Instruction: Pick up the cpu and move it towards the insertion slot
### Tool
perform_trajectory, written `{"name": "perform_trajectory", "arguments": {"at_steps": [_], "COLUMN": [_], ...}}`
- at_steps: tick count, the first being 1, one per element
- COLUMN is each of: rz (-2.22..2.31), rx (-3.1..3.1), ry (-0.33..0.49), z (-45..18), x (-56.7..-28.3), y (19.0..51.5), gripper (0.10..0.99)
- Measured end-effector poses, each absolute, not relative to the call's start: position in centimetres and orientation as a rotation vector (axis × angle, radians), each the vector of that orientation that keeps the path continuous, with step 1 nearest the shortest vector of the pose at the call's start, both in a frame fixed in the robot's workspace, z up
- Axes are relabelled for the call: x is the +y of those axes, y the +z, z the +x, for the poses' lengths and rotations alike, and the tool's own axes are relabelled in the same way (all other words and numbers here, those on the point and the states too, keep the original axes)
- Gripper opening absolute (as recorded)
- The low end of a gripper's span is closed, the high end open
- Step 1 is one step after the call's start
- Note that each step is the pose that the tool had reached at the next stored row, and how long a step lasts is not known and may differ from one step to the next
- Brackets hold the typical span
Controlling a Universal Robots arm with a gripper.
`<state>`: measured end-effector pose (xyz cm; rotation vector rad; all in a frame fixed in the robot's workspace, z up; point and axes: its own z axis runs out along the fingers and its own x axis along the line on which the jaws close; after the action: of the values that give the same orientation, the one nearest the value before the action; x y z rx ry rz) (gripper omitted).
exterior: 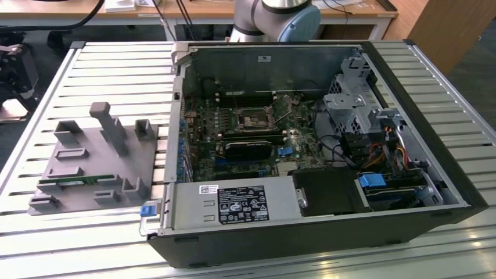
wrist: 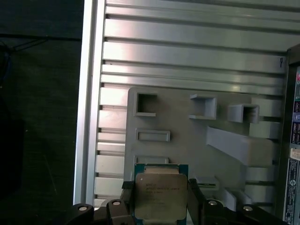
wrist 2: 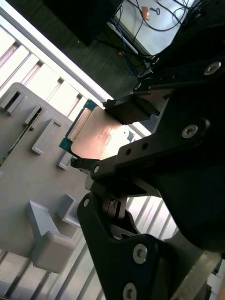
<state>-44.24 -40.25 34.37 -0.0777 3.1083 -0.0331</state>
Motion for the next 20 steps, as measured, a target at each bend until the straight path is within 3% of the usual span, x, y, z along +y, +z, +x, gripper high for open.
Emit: {"name": "perform_trajectory", "arguments": {"at_steps": [20], "rz": [-0.078], "rx": [3.108], "ry": [-0.033], "z": [-44.2], "x": [-40.2], "y": [37.0], "gripper": [0.541]}}
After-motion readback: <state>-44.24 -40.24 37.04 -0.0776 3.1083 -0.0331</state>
